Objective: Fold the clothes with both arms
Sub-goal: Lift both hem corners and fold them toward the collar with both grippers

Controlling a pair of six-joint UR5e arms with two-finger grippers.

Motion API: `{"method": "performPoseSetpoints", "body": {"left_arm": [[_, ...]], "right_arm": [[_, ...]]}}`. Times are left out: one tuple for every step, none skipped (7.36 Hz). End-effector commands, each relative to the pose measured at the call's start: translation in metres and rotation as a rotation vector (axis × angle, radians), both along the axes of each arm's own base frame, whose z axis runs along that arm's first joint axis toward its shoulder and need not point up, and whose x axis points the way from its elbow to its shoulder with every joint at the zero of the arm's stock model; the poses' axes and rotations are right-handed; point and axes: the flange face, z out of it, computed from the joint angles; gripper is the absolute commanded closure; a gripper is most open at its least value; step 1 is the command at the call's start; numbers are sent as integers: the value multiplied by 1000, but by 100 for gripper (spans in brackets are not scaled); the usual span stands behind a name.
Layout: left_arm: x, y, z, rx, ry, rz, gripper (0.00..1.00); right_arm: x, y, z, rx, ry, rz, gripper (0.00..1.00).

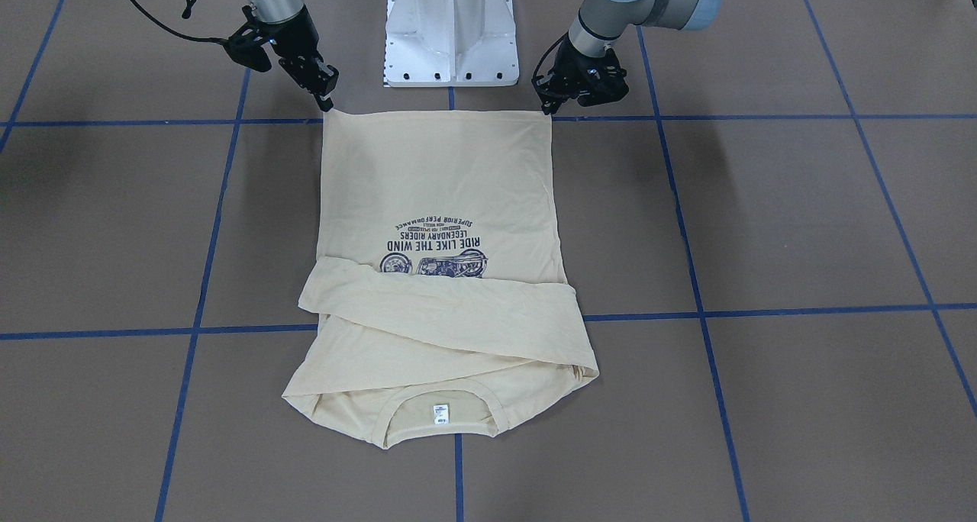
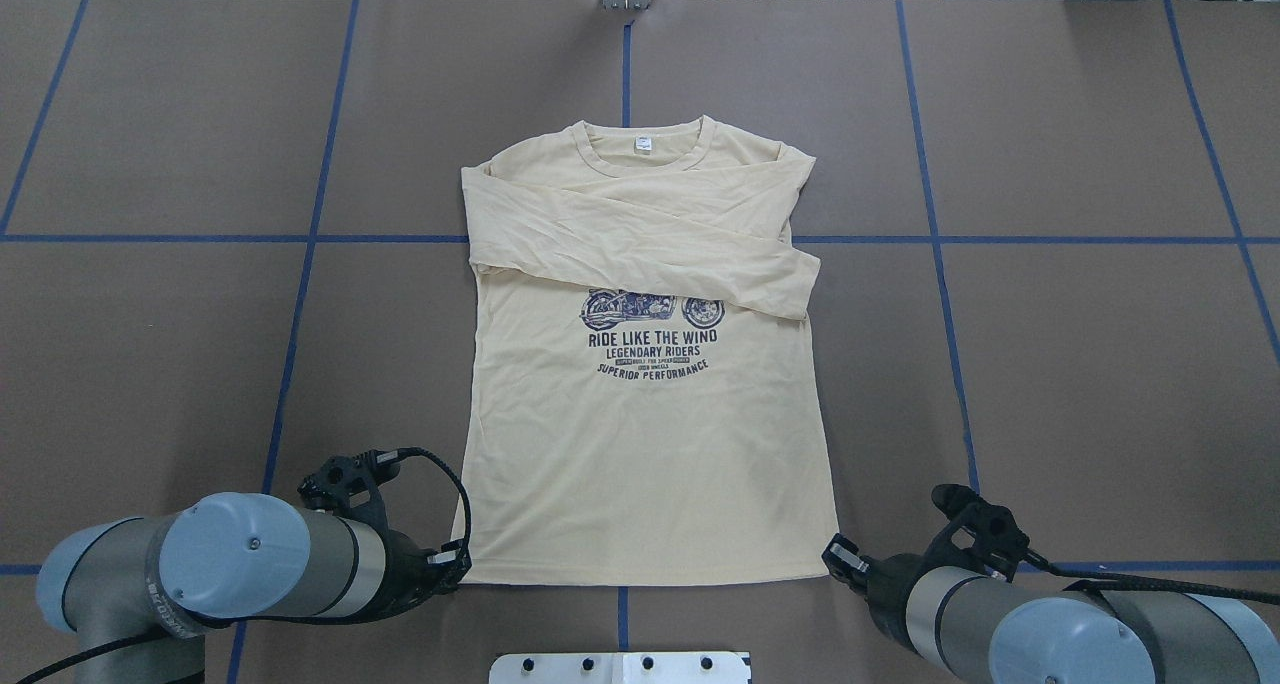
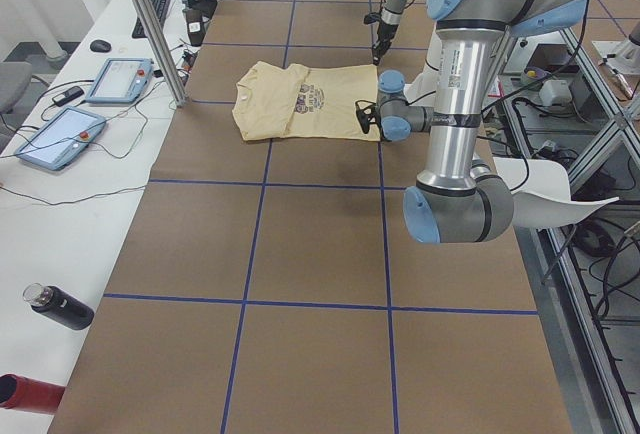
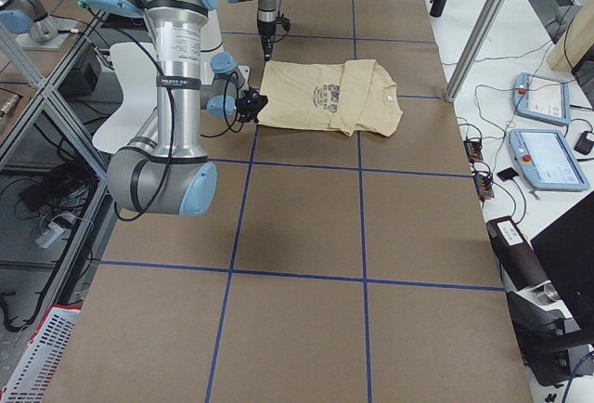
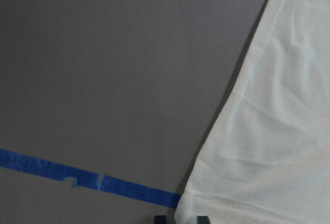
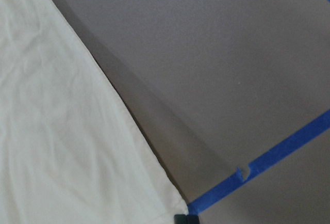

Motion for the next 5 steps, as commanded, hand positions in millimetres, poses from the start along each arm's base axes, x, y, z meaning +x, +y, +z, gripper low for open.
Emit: {"method": "performPoseSetpoints", "body": {"left_arm": [[-5, -1, -9, 3, 19, -2, 100], [-13, 0, -20, 7, 43, -2, 100], [-23, 2, -28, 13, 63, 1, 100], [-32, 6, -42, 16, 90, 8, 100], [-47, 13, -43, 17, 71, 28, 100]], "right_arm": [[0, 0, 0, 0, 0, 0, 100], [0, 0, 0, -1, 0, 1, 100], [0, 5, -3, -1, -8, -8, 100], [-1, 16, -9, -31, -27, -7, 100], [17, 27, -20, -40, -50, -28, 100]]}}
